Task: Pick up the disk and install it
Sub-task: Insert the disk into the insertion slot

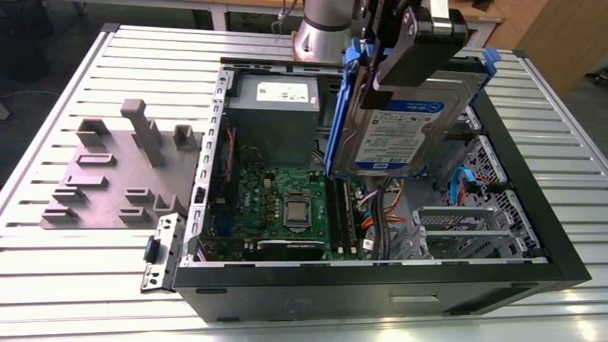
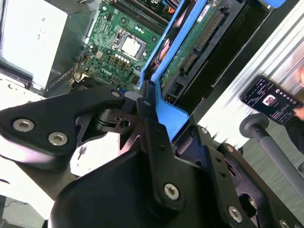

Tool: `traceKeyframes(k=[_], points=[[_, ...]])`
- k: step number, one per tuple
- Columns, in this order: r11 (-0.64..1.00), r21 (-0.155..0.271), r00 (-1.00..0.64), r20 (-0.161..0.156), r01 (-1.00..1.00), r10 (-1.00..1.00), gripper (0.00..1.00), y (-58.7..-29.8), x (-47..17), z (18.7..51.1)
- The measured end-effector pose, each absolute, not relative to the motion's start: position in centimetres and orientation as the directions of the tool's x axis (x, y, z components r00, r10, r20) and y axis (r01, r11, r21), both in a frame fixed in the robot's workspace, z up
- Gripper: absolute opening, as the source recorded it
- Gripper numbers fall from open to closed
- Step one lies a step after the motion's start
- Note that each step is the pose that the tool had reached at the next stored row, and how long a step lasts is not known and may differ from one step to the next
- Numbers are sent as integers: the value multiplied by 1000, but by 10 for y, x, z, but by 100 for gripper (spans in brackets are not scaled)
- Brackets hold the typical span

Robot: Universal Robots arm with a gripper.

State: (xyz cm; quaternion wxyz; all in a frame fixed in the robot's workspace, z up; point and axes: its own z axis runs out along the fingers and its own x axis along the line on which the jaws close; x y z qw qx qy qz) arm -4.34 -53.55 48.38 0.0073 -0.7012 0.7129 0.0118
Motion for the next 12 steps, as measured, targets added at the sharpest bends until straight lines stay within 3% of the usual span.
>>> traceKeyframes(k=[12], points=[[17,7,-17,-27,-1000,-999,36,-536,-36,484]])
